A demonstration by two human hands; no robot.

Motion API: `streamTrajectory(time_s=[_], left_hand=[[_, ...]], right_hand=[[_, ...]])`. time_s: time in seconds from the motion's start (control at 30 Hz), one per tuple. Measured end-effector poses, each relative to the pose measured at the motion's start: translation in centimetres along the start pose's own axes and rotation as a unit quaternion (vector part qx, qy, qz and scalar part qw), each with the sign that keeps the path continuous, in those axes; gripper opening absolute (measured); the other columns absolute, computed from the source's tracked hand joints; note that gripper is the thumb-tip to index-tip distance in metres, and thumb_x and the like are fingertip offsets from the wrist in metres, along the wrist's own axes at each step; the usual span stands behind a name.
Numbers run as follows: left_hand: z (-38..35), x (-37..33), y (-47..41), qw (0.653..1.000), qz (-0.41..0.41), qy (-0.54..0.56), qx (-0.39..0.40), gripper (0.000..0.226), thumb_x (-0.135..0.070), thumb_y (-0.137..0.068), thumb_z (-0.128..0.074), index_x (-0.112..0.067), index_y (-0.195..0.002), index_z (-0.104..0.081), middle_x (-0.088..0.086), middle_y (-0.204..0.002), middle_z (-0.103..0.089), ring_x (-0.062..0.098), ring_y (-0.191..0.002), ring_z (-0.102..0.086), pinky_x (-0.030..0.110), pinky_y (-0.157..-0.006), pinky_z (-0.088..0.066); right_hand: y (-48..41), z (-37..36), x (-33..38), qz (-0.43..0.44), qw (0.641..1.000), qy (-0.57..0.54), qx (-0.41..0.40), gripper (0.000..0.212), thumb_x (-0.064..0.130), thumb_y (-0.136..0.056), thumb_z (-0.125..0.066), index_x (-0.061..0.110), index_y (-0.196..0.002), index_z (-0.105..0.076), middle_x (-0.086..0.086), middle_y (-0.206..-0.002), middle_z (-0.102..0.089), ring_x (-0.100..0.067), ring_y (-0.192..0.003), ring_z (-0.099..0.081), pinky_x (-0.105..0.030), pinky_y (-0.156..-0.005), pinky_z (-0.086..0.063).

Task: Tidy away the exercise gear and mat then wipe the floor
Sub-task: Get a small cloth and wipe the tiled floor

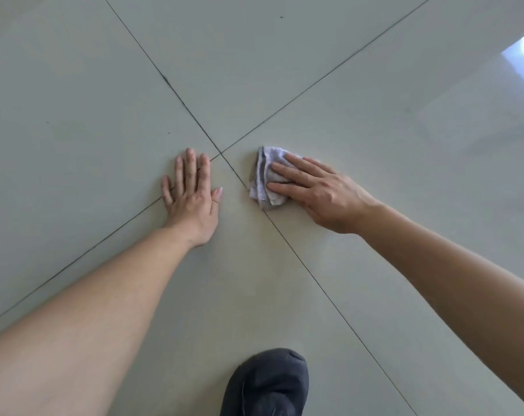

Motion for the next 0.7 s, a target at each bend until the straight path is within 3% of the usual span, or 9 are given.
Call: streamTrajectory(time_s=[0.1,0.17,0.23,0.3,0.37,0.47,0.53,0.6,0.7], left_hand=[[-0.2,-0.1,0.1,0.999,0.000,0.019,-0.026,0.062,-0.038,-0.105,-0.025,-0.022,-0.157,0.005,-0.001,-0.163,0.020,0.017,-0.149,0.019,0.047,-0.118,0.011],[-0.4,-0.3,0.4,0.997,0.010,0.031,-0.067,0.060,-0.036,-0.102,-0.025,-0.020,-0.158,-0.006,0.000,-0.165,0.010,0.016,-0.151,0.011,0.046,-0.119,0.008],[-0.5,-1.1,0.5,0.991,0.033,0.057,-0.116,0.064,-0.031,-0.093,-0.028,-0.016,-0.155,-0.022,0.005,-0.165,-0.006,0.020,-0.152,0.000,0.049,-0.119,0.002],[-0.3,-3.0,0.2,0.981,0.077,0.078,-0.160,0.065,-0.025,-0.084,-0.032,-0.005,-0.146,-0.037,0.014,-0.161,-0.022,0.029,-0.150,-0.014,0.054,-0.118,-0.008],[0.2,-6.4,-0.8,0.976,0.094,0.089,-0.173,0.059,-0.026,-0.087,-0.035,0.001,-0.140,-0.041,0.019,-0.158,-0.026,0.034,-0.147,-0.020,0.056,-0.117,-0.013],[0.3,-13.9,-2.6,0.986,-0.006,0.074,-0.151,0.057,-0.031,-0.099,-0.039,-0.003,-0.149,-0.031,0.015,-0.162,-0.015,0.031,-0.150,-0.013,0.054,-0.119,-0.008],[0.1,-19.3,-3.5,0.986,-0.088,0.052,-0.130,0.063,-0.037,-0.101,-0.037,-0.007,-0.154,-0.020,0.014,-0.164,-0.005,0.028,-0.151,-0.005,0.052,-0.120,-0.003],[-0.4,-24.1,-4.0,0.982,-0.159,0.021,-0.095,0.068,-0.042,-0.101,-0.034,-0.010,-0.156,-0.010,0.014,-0.164,0.005,0.027,-0.152,0.004,0.050,-0.120,0.001],[-1.3,-29.5,-4.5,0.971,-0.230,-0.026,-0.052,0.074,-0.049,-0.101,-0.029,-0.012,-0.157,0.002,0.011,-0.163,0.016,0.026,-0.151,0.013,0.049,-0.121,0.006]], right_hand=[[4.3,3.0,-7.5,-0.270,0.959,-0.020,-0.088,0.054,0.015,-0.099,-0.042,0.029,-0.152,-0.039,0.000,-0.163,-0.026,-0.026,-0.152,-0.018,-0.047,-0.119,-0.029],[7.4,4.4,-10.7,-0.490,0.860,-0.068,-0.125,0.055,0.020,-0.100,-0.037,0.031,-0.154,-0.033,0.001,-0.165,-0.019,-0.024,-0.153,-0.013,-0.041,-0.122,-0.023],[8.6,4.1,-11.0,-0.595,0.786,-0.098,-0.136,0.060,0.016,-0.098,-0.034,0.030,-0.156,-0.028,0.000,-0.167,-0.012,-0.024,-0.154,-0.006,-0.035,-0.124,-0.012],[8.8,2.7,-9.0,-0.594,0.786,-0.093,-0.144,0.066,0.011,-0.095,-0.037,0.030,-0.157,-0.024,-0.003,-0.167,-0.008,-0.027,-0.154,-0.002,-0.036,-0.124,-0.007],[8.8,0.9,-5.5,-0.537,0.828,-0.084,-0.138,0.067,0.010,-0.095,-0.039,0.031,-0.157,-0.024,-0.002,-0.167,-0.007,-0.028,-0.154,0.001,-0.038,-0.125,-0.004],[10.9,-1.1,-0.8,-0.399,0.908,-0.071,-0.107,0.065,0.011,-0.094,-0.043,0.029,-0.155,-0.030,-0.001,-0.166,-0.014,-0.027,-0.154,-0.003,-0.035,-0.123,-0.001],[14.8,-1.5,-1.5,-0.323,0.942,-0.057,-0.069,0.066,0.014,-0.090,-0.042,0.028,-0.154,-0.034,-0.001,-0.164,-0.020,-0.026,-0.153,-0.011,-0.037,-0.124,-0.010],[21.0,-1.6,-5.0,-0.392,0.915,-0.052,-0.083,0.065,0.020,-0.089,-0.038,0.028,-0.153,-0.035,-0.002,-0.163,-0.023,-0.025,-0.152,-0.016,-0.039,-0.122,-0.019],[32.6,-1.0,-9.8,-0.649,0.747,-0.082,-0.114,0.066,0.024,-0.091,-0.031,0.029,-0.156,-0.027,-0.003,-0.166,-0.013,-0.026,-0.153,-0.012,-0.038,-0.123,-0.016]])
Point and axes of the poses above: each hand's wrist, its own y-axis away from the middle knuckle, its own z-axis out of the back of the hand, x = y × z, the point moved 2 cm from there along -y, towards the middle knuckle
